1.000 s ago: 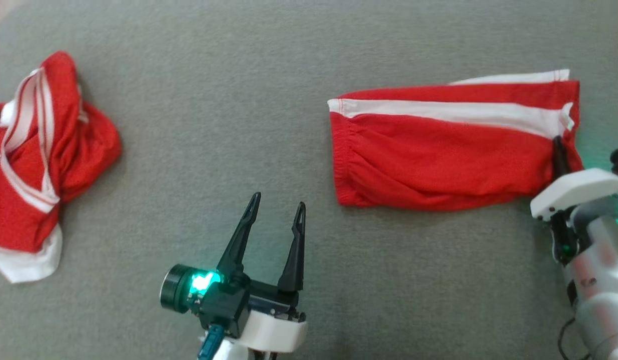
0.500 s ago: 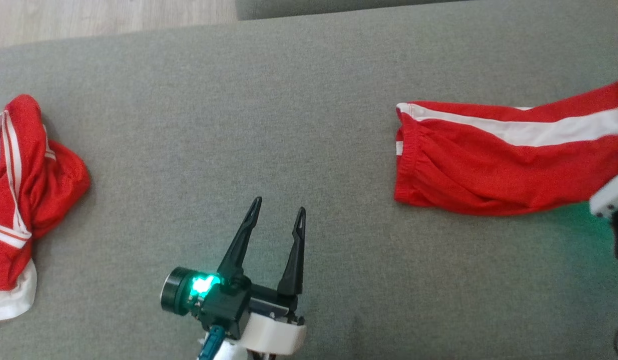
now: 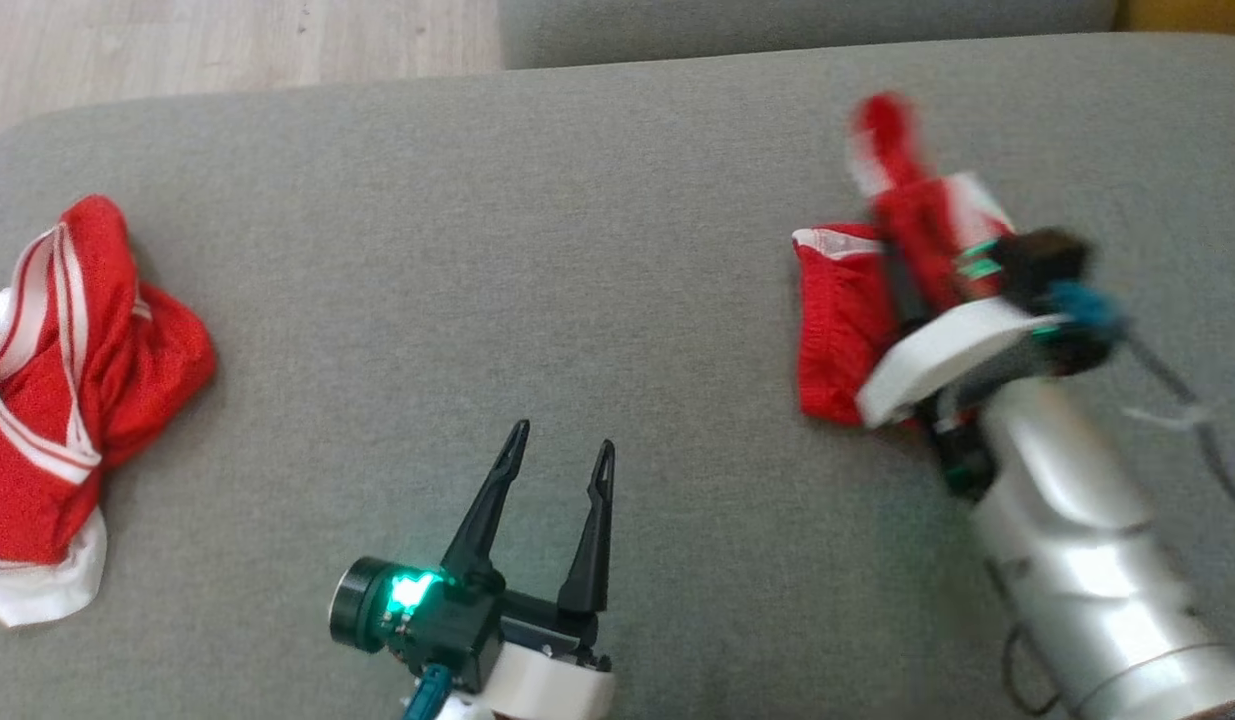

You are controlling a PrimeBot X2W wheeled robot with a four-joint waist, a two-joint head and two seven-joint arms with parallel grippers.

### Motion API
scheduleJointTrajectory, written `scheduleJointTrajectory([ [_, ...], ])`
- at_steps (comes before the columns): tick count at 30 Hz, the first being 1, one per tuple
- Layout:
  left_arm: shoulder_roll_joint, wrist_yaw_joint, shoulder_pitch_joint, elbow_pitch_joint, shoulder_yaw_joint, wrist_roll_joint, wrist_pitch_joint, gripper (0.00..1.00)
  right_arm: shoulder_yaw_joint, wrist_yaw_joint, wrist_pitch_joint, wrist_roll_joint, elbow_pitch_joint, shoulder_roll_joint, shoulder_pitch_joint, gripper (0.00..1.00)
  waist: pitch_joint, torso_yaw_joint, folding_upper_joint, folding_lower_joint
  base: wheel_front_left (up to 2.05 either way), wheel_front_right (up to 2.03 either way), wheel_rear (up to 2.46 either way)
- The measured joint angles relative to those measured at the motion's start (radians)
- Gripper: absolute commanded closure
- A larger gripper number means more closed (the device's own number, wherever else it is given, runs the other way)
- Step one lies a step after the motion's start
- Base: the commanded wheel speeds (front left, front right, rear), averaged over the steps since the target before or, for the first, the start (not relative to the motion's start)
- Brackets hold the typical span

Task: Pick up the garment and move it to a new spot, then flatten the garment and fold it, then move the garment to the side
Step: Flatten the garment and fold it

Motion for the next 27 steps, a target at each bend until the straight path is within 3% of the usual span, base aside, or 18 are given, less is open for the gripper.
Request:
scheduleJointTrajectory([
  [1,0.000,0.000,0.000,0.002,-0.002,-0.002,0.000,0.00,0.037,0.000,0.012,0.000,-0.003,0.014,0.002,0.45,-0.001,0.004,0.0000,0.0000,0.00,0.00,0.00],
  [2,0.000,0.000,0.000,0.002,-0.003,-0.002,0.000,0.00,0.068,0.000,0.018,0.000,-0.003,0.026,0.005,0.00,-0.001,0.008,0.0000,0.0000,0.00,0.00,0.00],
  [8,0.000,0.010,-0.002,0.002,-0.002,-0.023,0.000,0.00,0.146,0.000,0.009,0.027,-0.044,0.031,0.068,0.00,-0.016,0.014,0.0000,0.0000,0.00,0.00,0.00],
  [14,0.000,0.010,0.019,0.003,-0.001,-0.026,0.000,0.00,0.101,0.000,-0.011,0.055,-0.104,-0.038,0.173,0.00,-0.045,0.006,0.0000,0.0000,0.00,0.00,0.00],
  [16,0.000,0.010,0.026,0.001,-0.002,-0.026,0.000,0.00,0.069,0.000,-0.009,0.062,-0.111,-0.077,0.185,0.72,-0.049,0.010,0.0000,-0.0001,0.00,0.00,0.00],
  [17,0.000,0.010,0.028,0.000,-0.002,-0.026,0.000,0.00,0.063,0.000,0.000,0.062,-0.113,-0.095,0.187,1.00,-0.049,0.014,0.0000,-0.0001,0.00,0.00,0.00],
  [27,0.001,0.012,0.018,-0.005,-0.029,-0.039,0.000,0.00,0.112,0.000,0.149,0.115,-0.042,-0.221,0.131,1.00,-0.010,0.085,0.0000,0.0000,0.00,0.00,0.00],
])
